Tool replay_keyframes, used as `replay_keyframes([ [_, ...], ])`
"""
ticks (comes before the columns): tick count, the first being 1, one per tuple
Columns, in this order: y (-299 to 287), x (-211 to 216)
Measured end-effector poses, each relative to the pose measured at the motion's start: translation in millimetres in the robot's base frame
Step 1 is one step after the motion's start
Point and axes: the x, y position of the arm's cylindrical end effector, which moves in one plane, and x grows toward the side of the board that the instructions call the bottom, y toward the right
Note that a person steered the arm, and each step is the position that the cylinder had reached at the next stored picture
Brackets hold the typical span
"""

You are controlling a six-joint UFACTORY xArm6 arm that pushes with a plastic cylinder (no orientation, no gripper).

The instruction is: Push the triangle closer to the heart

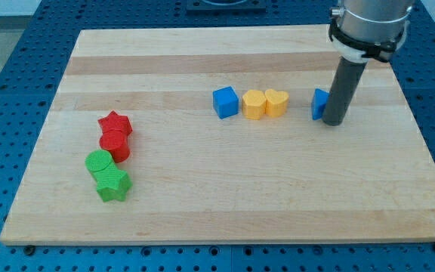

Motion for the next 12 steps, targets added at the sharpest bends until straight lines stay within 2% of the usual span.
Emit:
replay_keyframes([
  [1, 14, 12],
  [2, 51, 1],
  [3, 55, -33],
  [5, -7, -38],
  [6, -12, -40],
  [8, 38, -40],
  [9, 41, -16],
  [10, 28, -14],
  [12, 6, -39],
])
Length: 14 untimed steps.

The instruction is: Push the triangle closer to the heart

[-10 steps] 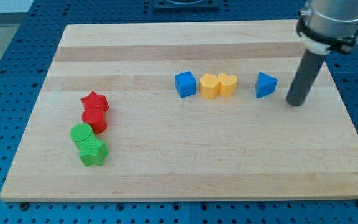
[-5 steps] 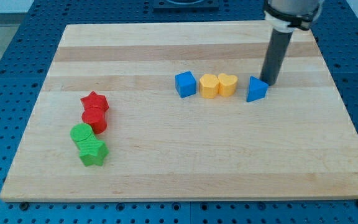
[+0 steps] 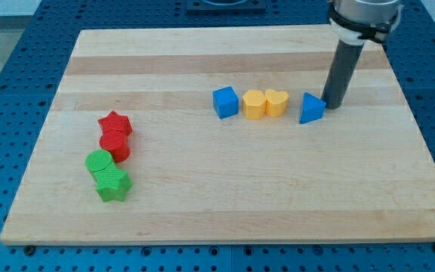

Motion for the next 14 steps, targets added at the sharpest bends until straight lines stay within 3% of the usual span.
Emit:
replay_keyframes([
  [3, 63, 22],
  [5, 66, 23],
  [7, 7, 54],
  [9, -64, 34],
  [12, -64, 25],
  [14, -55, 48],
])
